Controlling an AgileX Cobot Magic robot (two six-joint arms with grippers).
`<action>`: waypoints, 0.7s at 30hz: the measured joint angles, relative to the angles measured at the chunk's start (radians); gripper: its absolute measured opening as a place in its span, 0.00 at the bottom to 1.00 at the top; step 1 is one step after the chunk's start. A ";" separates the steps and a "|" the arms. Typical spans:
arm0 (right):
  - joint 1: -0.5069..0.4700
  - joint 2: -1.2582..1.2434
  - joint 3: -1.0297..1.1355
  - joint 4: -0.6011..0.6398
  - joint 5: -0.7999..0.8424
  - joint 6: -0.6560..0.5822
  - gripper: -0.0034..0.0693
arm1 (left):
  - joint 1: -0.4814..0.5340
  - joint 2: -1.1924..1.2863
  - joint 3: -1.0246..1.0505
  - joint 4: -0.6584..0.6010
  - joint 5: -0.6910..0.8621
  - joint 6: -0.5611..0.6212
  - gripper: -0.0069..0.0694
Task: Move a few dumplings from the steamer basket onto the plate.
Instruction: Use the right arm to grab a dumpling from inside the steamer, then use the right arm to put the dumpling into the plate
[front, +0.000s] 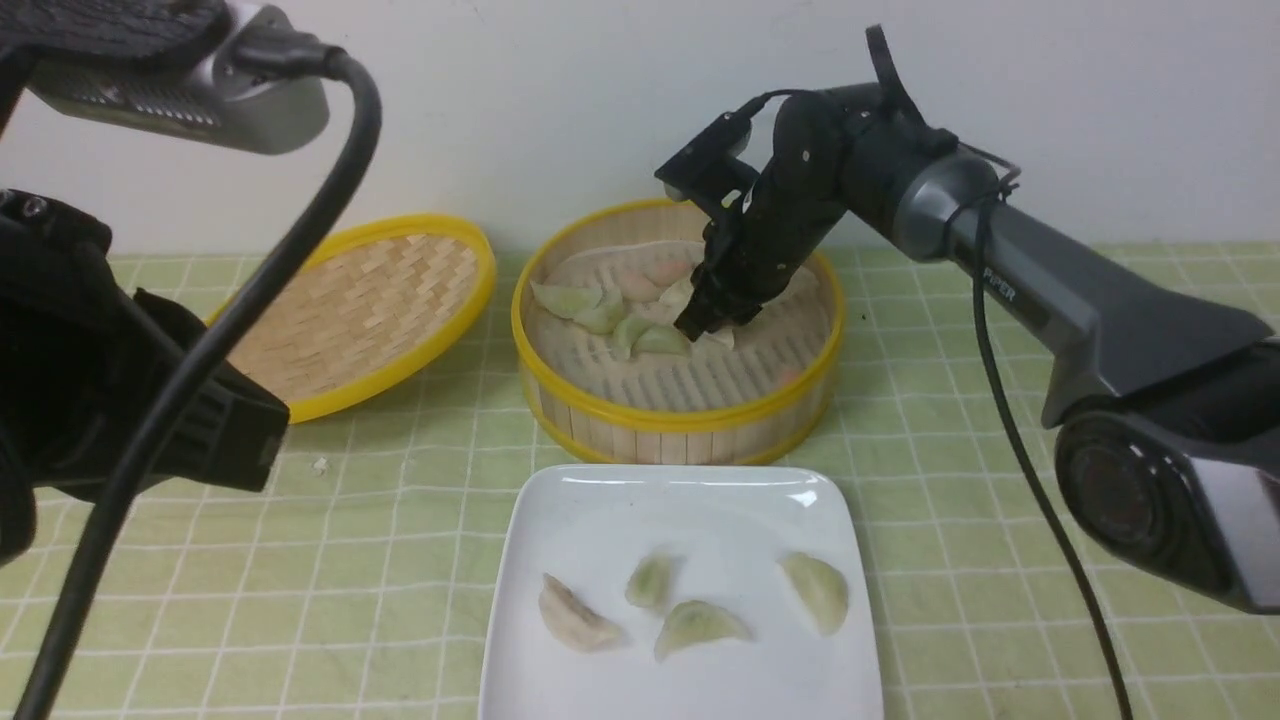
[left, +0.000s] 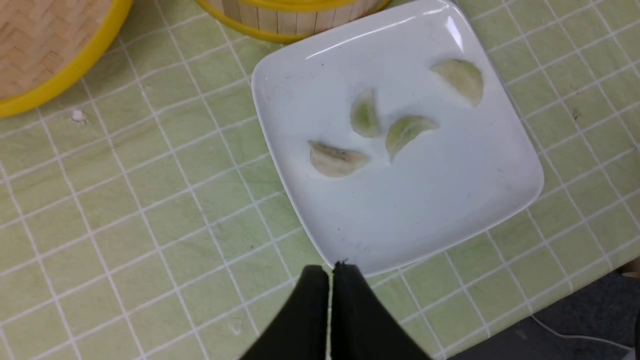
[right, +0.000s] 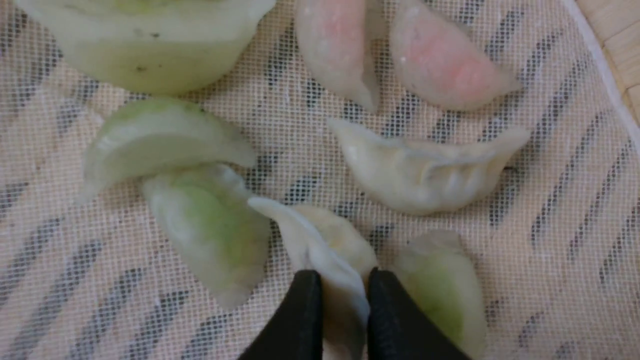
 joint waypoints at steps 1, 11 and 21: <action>0.002 -0.006 0.000 -0.010 0.012 0.013 0.17 | 0.000 0.000 0.000 0.000 0.000 0.000 0.08; 0.005 -0.181 0.001 -0.019 0.123 0.099 0.17 | 0.000 0.000 0.000 0.001 0.001 0.000 0.08; 0.005 -0.651 0.605 0.128 0.120 0.141 0.17 | 0.000 0.000 0.000 0.000 0.001 0.001 0.08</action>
